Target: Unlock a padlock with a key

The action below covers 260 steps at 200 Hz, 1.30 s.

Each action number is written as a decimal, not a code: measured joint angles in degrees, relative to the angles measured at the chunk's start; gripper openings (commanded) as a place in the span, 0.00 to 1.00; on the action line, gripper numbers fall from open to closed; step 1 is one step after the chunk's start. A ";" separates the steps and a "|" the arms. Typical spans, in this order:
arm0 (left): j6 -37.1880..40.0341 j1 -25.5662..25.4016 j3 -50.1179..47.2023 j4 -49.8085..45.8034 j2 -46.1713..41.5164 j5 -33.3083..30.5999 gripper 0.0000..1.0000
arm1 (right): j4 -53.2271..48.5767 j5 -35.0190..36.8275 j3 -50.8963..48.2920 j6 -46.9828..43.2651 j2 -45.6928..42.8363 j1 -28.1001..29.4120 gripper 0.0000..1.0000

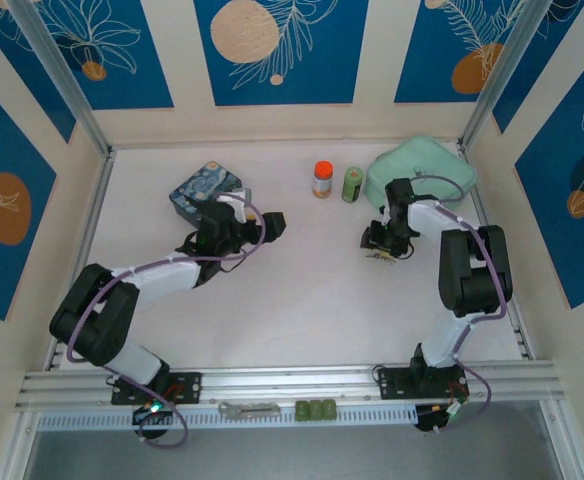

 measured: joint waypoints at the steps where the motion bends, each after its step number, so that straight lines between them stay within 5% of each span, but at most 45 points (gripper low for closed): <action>1: 0.00 0.00 0.00 0.00 0.00 0.00 1.00 | -0.02 0.00 -0.11 -0.02 -0.04 0.09 0.50; 57: 0.00 0.00 0.00 0.00 -0.50 -0.13 1.00 | -2.25 3.63 -2.40 -0.04 -1.44 4.33 0.46; 158: -0.85 0.00 0.00 0.04 -1.31 -0.11 1.00 | -5.68 12.63 -2.08 -2.14 -0.81 7.06 0.18; 184: -1.49 0.00 0.00 0.11 -1.31 -0.11 1.00 | -5.49 13.60 -1.99 -2.43 -0.72 7.56 0.00; 222: -3.26 0.00 0.00 0.55 -1.31 0.96 1.00 | -4.68 13.51 -2.19 -3.58 -1.55 7.72 0.00; 260: -10.58 -0.79 0.00 2.67 -1.22 2.49 0.94 | -1.25 5.68 -3.28 -5.18 -6.08 9.35 0.00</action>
